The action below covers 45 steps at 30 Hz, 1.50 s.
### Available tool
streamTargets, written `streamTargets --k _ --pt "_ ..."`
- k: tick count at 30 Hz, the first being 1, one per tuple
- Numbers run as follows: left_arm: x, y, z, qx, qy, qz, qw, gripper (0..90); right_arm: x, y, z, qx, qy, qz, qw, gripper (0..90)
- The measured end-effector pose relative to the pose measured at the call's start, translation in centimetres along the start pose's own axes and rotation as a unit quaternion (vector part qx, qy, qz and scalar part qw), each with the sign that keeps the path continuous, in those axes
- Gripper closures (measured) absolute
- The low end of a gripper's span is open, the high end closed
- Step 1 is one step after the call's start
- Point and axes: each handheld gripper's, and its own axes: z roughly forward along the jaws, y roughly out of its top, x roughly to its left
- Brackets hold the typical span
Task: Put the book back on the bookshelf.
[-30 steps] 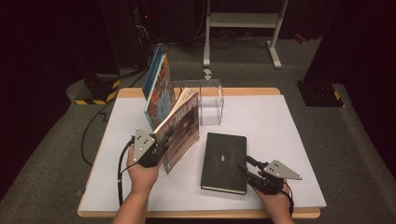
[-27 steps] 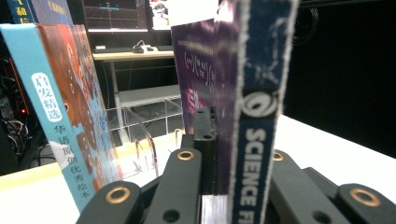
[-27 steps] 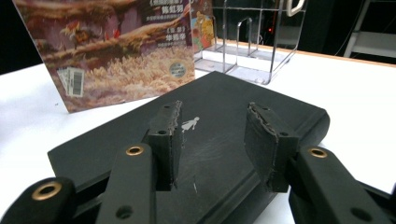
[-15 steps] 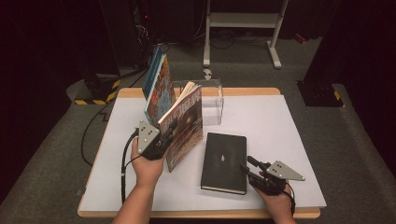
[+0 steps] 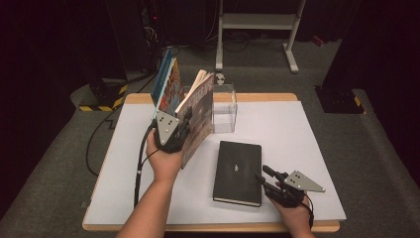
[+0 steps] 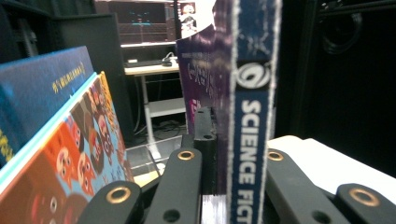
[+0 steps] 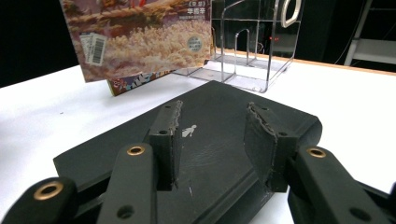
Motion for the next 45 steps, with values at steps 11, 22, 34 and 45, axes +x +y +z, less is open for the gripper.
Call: streamTargets --k 11,22,34,45 --pt "0.2 -1.0 4.0 -0.004 0.043 0.025 0.9988 83.9 0.0 0.1 -0.1 -0.003 0.002 0.004 1.0000 57.1" --pt "0.2 -3.3 7.4 -0.004 0.060 0.033 0.9977 83.9 -0.1 0.1 -0.1 -0.005 0.005 0.005 1.0000 57.1" --pt "0.7 -3.9 10.5 -0.012 0.073 0.035 0.9967 83.8 0.0 0.0 -0.1 -0.005 0.007 0.007 0.9999 57.2" --pt "1.7 -4.5 12.2 -0.016 0.081 0.023 0.9963 83.9 0.0 -0.1 0.0 -0.005 0.011 0.012 0.9999 57.2"
